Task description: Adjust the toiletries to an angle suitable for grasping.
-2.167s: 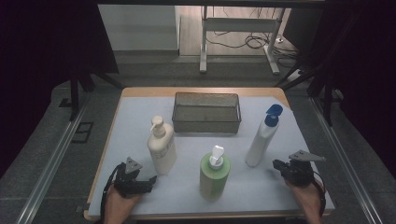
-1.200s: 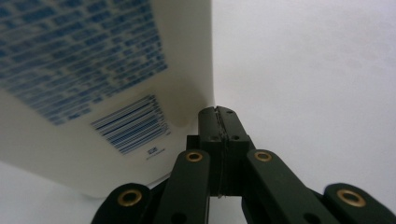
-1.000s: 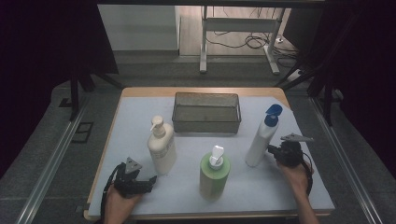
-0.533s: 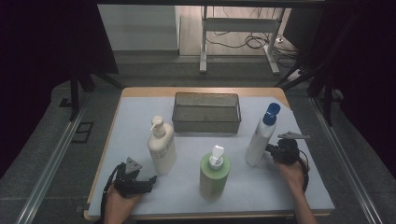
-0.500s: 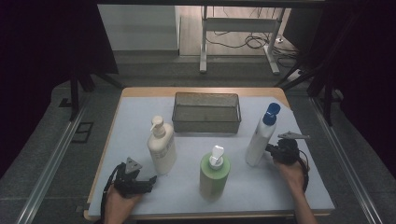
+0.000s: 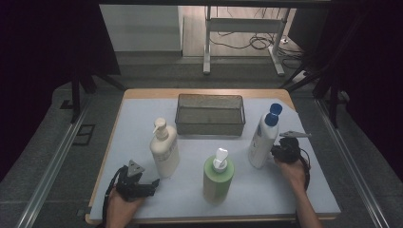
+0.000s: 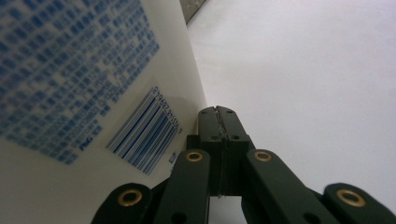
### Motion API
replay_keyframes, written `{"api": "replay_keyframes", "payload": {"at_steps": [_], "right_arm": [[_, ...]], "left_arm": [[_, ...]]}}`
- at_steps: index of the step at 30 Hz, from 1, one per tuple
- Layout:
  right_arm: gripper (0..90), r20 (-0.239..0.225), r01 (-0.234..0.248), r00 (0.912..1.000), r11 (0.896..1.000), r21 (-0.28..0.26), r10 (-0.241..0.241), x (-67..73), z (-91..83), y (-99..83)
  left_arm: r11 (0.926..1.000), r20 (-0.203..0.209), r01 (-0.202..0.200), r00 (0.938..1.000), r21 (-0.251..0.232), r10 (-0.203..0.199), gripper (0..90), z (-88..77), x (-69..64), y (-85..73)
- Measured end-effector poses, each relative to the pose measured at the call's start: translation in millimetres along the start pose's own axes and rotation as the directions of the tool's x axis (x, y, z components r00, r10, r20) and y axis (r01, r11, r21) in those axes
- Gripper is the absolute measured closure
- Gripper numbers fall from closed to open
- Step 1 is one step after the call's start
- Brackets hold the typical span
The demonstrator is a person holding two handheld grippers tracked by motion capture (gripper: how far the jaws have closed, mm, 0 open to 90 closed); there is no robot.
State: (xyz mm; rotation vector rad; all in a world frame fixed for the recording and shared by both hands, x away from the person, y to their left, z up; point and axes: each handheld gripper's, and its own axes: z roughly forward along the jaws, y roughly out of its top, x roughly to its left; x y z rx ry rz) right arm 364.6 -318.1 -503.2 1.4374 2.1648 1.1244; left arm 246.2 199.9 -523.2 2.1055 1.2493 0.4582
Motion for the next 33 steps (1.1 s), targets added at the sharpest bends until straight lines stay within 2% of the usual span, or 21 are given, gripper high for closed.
{"api": "replay_keyframes", "payload": {"at_steps": [6, 11, 16, 21, 24, 28, 29, 33], "right_arm": [[89.8, -0.024, -0.009, 0.9997, 1.0, -0.007, 0.009, -2.3, 5.4, 2.4], [89.8, -0.025, -0.01, 0.9996, 1.0, -0.003, 0.01, -1.8, 9.7, 4.6], [89.8, -0.017, 0.009, 0.9998, 1.0, 0.005, -0.009, -0.1, 14.7, 8.7], [88.9, -0.009, 0.005, 1.0, 1.0, 0.0, -0.005, -0.1, 10.6, 6.8], [88.6, -0.005, 0.013, 0.9999, 1.0, 0.002, -0.013, -0.8, -2.3, -0.4], [89.3, -0.004, 0.028, 0.9996, 1.0, -0.01, -0.028, 0.4, -28.9, -15.8], [89.3, -0.004, 0.028, 0.9996, 1.0, -0.01, -0.028, 0.4, -28.9, -15.8], [89.6, -0.043, 0.028, 0.9986, 0.999, -0.034, -0.03, 14.4, -53.9, -27.9]], "left_arm": [[1.0, 0.0, 0.0, 1.0, 0.0, 0.0, 12.6, 0.0, 0.0, 0.0], [1.0, 0.0, 0.0, 1.0, 0.0, 0.0, 12.6, 0.0, 0.0, 0.0], [1.0, 0.0, 0.001, 1.0, -0.001, -0.001, 12.6, 0.0, -0.1, 0.0], [1.0, 0.0, 0.0, 1.0, -0.001, 0.0, 12.7, -0.1, -0.1, -0.2], [1.0, 0.0, 0.0, 1.0, -0.001, 0.0, 12.7, -0.1, -0.1, -0.2], [1.0, 0.0, -0.002, 1.0, 0.0, 0.002, 12.6, -0.1, 0.0, -0.1], [1.0, 0.0, -0.002, 1.0, 0.0, 0.002, 12.6, -0.1, 0.0, -0.1], [1.0, 0.0, -0.001, 1.0, 0.0, 0.001, 12.7, 0.0, -0.1, -0.1]]}}
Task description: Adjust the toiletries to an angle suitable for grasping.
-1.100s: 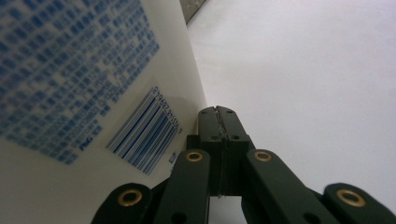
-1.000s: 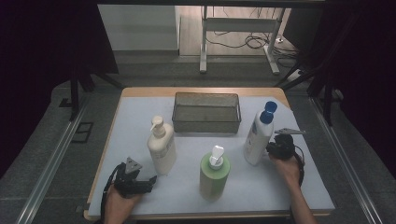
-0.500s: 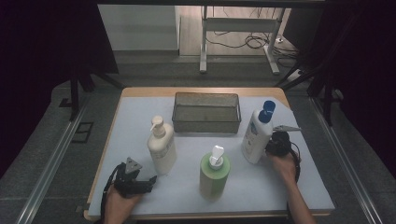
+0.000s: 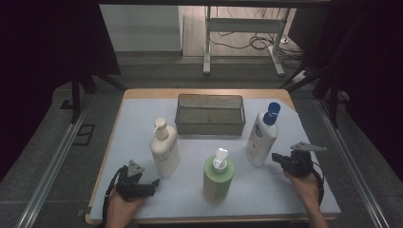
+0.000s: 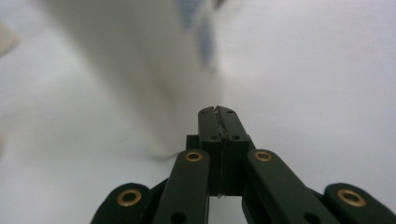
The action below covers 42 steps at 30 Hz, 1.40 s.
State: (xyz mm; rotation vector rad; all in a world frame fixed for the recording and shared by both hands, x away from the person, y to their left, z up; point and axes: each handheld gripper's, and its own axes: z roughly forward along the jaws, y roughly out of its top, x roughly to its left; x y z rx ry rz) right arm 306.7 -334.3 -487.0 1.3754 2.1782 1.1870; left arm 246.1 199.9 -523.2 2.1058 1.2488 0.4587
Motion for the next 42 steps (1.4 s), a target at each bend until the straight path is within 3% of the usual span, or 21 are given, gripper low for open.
{"api": "replay_keyframes", "payload": {"at_steps": [2, 5, 8, 10, 13, 18, 23, 36, 42], "right_arm": [[89.6, -0.012, 0.006, 0.9999, 1.0, -0.01, -0.006, 4.0, -3.5, -1.8], [89.8, -0.046, 0.045, 0.9979, 0.999, -0.013, -0.046, 25.3, -10.0, -6.0], [89.9, -0.062, 0.062, 0.9961, 0.998, -0.012, -0.063, 35.6, -9.3, -6.7], [89.8, -0.062, 0.098, 0.9933, 0.995, 0.003, -0.098, 48.5, -0.1, -6.5], [89.8, -0.05, 0.121, 0.9915, 0.992, 0.027, -0.12, 52.9, 12.9, -7.8], [89.8, -0.04, 0.131, 0.9909, 0.99, 0.048, -0.129, 52.7, 28.0, -10.4], [89.8, -0.032, 0.141, 0.9897, 0.989, 0.036, -0.14, 55.0, 33.5, -9.3], [89.8, -0.027, 0.144, 0.9894, 0.989, 0.041, -0.143, 48.7, 29.2, -13.5], [89.7, -0.03, 0.158, 0.9871, 0.987, 0.024, -0.157, 55.3, 34.1, -9.5]], "left_arm": [[1.0, 0.0, 0.0, 1.0, 0.0, 0.0, 12.6, 0.0, 0.0, 0.0], [1.0, 0.0, 0.0, 1.0, 0.0, 0.0, 12.6, 0.0, 0.0, 0.0], [1.0, 0.0, 0.0, 1.0, 0.0, 0.0, 12.6, 0.0, 0.0, 0.1], [1.0, 0.0, 0.0, 1.0, 0.001, 0.0, 12.6, 0.0, 0.0, 0.1], [1.0, 0.0, 0.0, 1.0, 0.0, 0.0, 12.6, 0.0, 0.0, 0.1], [1.0, 0.0, 0.0, 1.0, 0.001, 0.0, 12.6, 0.0, 0.1, 0.1], [1.0, 0.0, 0.0, 1.0, 0.001, 0.0, 12.6, 0.0, 0.0, 0.1], [1.0, 0.0, 0.0, 1.0, 0.001, 0.0, 12.6, 0.1, 0.1, 0.2], [1.0, 0.001, 0.001, 1.0, 0.001, -0.001, 12.6, 0.1, 0.1, 0.2]]}}
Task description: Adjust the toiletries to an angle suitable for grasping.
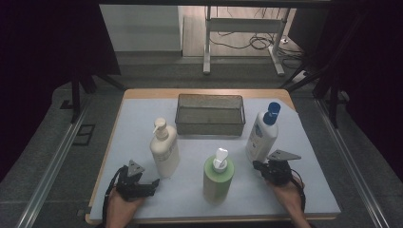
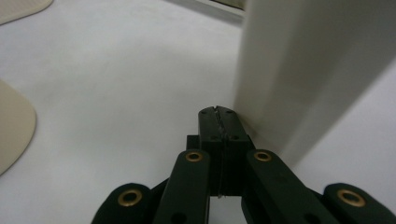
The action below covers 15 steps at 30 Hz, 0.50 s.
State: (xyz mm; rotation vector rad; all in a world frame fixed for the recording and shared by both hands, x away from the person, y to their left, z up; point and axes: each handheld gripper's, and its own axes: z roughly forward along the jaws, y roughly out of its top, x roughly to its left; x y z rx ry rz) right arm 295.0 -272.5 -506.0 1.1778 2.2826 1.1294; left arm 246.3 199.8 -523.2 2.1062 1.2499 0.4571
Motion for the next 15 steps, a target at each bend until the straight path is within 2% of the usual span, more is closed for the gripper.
{"api": "replay_keyframes", "payload": {"at_steps": [1, 5, 8, 15], "right_arm": [[89.8, 0.021, 0.013, 0.9997, 1.0, 0.003, -0.013, 2.9, 3.4, 1.5], [89.8, 0.021, 0.014, 0.9997, 1.0, 0.01, -0.015, 2.9, 6.4, 0.4], [89.8, 0.038, 0.033, 0.9987, 0.999, 0.015, -0.033, 3.4, 6.0, 0.1], [89.9, 0.039, 0.013, 0.9991, 1.0, 0.015, -0.014, -5.8, 1.9, -3.0]], "left_arm": [[1.0, 0.0, -0.001, 1.0, 0.0, 0.001, 12.6, 0.0, 0.0, 0.0], [1.0, 0.0, 0.0, 1.0, 0.0, 0.0, 12.6, 0.0, 0.0, -0.1], [1.0, 0.0, -0.001, 1.0, 0.0, 0.001, 12.6, -0.1, 0.0, -0.1], [1.0, 0.0, 0.0, 1.0, 0.0, 0.0, 12.6, 0.0, 0.0, 0.0]]}}
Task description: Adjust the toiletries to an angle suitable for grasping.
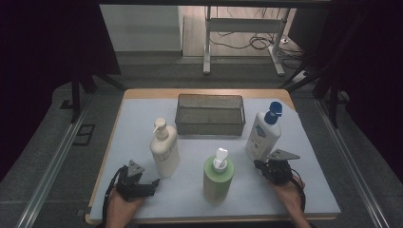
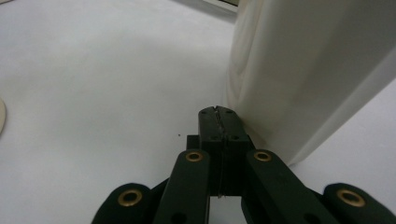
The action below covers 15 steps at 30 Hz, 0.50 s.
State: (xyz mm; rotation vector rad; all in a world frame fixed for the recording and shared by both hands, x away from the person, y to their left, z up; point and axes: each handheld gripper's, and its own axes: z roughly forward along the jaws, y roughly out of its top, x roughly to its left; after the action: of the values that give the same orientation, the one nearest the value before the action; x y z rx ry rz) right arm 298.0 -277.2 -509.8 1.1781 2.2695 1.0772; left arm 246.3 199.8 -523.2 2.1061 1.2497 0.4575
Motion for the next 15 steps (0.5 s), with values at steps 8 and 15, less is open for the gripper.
{"api": "replay_keyframes", "payload": {"at_steps": [8, 15], "right_arm": [[89.5, -0.001, -0.003, 1.0, 1.0, 0.011, 0.003, -5.7, -3.1, -2.5], [78.3, -0.036, 0.008, 0.9993, 1.0, 0.007, -0.008, 0.2, -15.5, -1.7]], "left_arm": [[1.0, 0.0, 0.0, 1.0, 0.0, 0.0, 12.6, 0.0, 0.0, 0.0], [1.0, 0.0, 0.0, 1.0, 0.0, 0.0, 12.6, 0.0, 0.0, 0.0]]}}
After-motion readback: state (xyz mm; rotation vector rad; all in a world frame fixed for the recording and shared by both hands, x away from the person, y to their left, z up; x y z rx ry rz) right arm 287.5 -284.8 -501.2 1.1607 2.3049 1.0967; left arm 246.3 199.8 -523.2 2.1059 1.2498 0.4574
